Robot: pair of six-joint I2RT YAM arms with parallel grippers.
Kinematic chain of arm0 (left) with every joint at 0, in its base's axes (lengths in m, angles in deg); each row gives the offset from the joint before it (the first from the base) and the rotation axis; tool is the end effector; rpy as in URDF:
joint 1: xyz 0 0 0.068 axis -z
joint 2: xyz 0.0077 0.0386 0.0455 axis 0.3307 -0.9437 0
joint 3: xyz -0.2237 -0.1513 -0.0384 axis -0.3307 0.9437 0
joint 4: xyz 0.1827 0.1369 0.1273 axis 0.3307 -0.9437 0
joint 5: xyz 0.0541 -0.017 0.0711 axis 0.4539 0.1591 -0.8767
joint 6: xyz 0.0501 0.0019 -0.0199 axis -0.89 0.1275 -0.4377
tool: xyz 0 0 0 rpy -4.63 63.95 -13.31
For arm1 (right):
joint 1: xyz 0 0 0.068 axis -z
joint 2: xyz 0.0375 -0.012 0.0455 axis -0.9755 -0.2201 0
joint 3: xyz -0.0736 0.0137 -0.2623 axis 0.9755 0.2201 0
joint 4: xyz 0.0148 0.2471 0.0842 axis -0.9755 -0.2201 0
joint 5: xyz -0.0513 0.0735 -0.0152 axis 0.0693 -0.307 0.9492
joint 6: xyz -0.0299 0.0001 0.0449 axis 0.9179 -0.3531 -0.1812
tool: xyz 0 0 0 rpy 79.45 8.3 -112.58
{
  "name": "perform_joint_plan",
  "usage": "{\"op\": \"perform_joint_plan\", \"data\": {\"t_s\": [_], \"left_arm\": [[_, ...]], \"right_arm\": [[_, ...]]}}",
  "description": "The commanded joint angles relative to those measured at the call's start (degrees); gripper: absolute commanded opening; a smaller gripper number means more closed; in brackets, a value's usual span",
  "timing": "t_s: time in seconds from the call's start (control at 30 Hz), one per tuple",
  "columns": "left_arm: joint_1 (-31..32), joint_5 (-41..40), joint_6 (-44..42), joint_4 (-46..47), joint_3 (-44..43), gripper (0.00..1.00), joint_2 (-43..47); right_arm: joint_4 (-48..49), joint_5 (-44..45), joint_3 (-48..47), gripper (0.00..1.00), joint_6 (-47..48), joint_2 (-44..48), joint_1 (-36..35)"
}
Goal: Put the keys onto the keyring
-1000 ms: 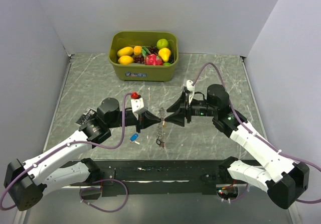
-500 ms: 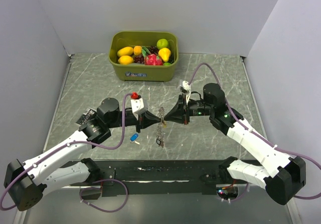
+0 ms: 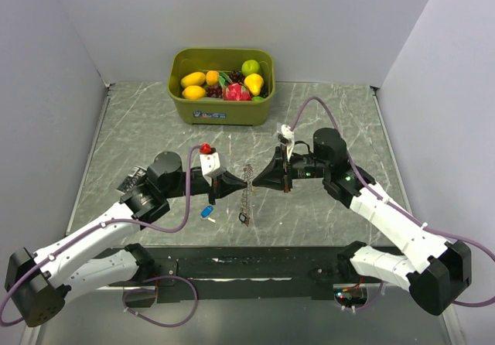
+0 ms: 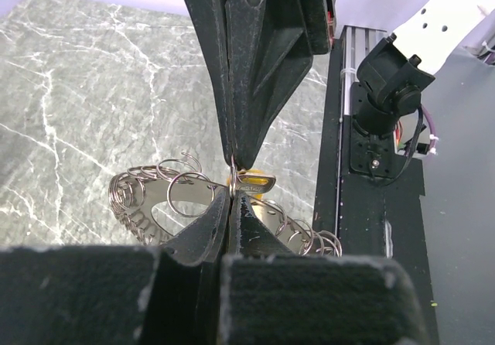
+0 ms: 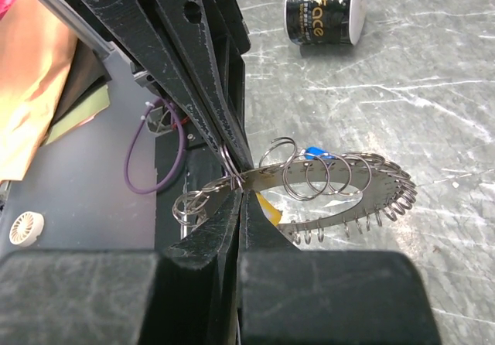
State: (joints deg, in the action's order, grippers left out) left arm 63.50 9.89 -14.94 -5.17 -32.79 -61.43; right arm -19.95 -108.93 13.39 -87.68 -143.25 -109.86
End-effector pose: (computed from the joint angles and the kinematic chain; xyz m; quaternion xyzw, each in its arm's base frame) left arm 0.1412 -0.1654 0.3227 0.4493 0.5784 -0.4453 0.5151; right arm 0.1783 0.1483 0.3339 -0.4405 0.6177 0.5140 0.4003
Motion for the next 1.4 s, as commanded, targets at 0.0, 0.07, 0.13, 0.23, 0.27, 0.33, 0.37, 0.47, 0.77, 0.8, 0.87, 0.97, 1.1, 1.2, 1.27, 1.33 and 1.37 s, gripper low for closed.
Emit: {"op": "perform_joint_plan", "data": {"t_s": [0.0, 0.07, 0.13, 0.23, 0.27, 0.33, 0.37, 0.47, 0.77, 0.8, 0.87, 0.97, 1.1, 1.2, 1.27, 1.33, 1.37], "left_arm": [[0.0, 0.5, -1.2, 5.7, -0.6, 0.01, 2.7], [-0.1, 0.8, -1.2, 6.2, -0.6, 0.01, 3.0], [0.0, 0.8, -1.1, 6.7, -0.5, 0.01, 3.3], [0.0, 1.6, -0.5, 8.4, -0.1, 0.01, 3.3], [-0.1, 1.8, -0.6, 8.7, -0.1, 0.01, 3.2], [-0.1, 1.9, -0.6, 9.7, 0.2, 0.01, 3.1], [-0.1, 2.3, -0.6, 10.1, 0.3, 0.01, 2.9], [0.0, 2.8, 1.7, 11.9, 0.7, 0.01, 2.4], [-0.1, 2.1, 1.0, 11.8, 0.5, 0.01, 2.6], [-0.1, 2.1, 0.7, 11.5, 0.5, 0.01, 2.5], [0.0, 2.0, 0.5, 10.7, 0.3, 0.01, 2.5], [0.0, 2.1, 0.5, 10.6, 0.3, 0.01, 2.4], [0.0, 2.5, 0.5, 10.3, 0.1, 0.01, 1.9], [-0.1, 3.0, 0.5, 10.0, -0.3, 0.01, 1.6], [-0.1, 3.5, 0.5, 10.0, -0.4, 0.01, 1.4], [-0.1, 3.8, 0.6, 10.0, -0.4, 0.01, 1.3], [0.0, 3.8, 0.6, 10.0, -0.4, 0.01, 1.3]], "right_arm": [[2.0, -0.4, 0.2, 0.00, 1.6, -1.3, 0.2], [1.9, -0.5, 0.3, 0.00, 1.8, -1.8, 0.3], [2.0, -1.1, 0.3, 0.00, 1.8, -2.7, 0.3], [2.8, -1.8, 0.4, 0.00, 1.4, -3.8, 0.2], [3.1, -2.1, 0.6, 0.00, 1.2, -4.2, 0.2], [3.9, -2.8, 0.4, 0.00, 0.7, -4.7, 0.2], [4.2, -3.0, 0.4, 0.00, 0.5, -5.1, 0.3], [6.3, -3.7, 0.7, 0.00, -0.5, -5.8, 0.2], [5.3, -4.4, 0.1, 0.06, 0.7, -6.0, 0.0], [5.3, -3.6, 0.4, 0.12, 1.4, -5.4, 0.1], [5.3, -1.1, 1.4, 0.32, 2.2, -2.3, 0.1], [5.9, 0.6, 3.6, 0.60, 3.3, 3.1, 0.2], [11.5, -0.2, 6.2, 0.74, 3.0, 8.3, 0.2], [11.6, -2.0, 5.4, 0.75, 3.5, 9.6, 0.1], [13.6, -3.1, 5.1, 0.74, 3.1, 9.9, 0.1], [15.1, -4.3, 4.5, 0.72, 2.7, 9.7, 0.1], [15.3, -4.4, 4.3, 0.69, 2.7, 9.4, 0.1]]}}
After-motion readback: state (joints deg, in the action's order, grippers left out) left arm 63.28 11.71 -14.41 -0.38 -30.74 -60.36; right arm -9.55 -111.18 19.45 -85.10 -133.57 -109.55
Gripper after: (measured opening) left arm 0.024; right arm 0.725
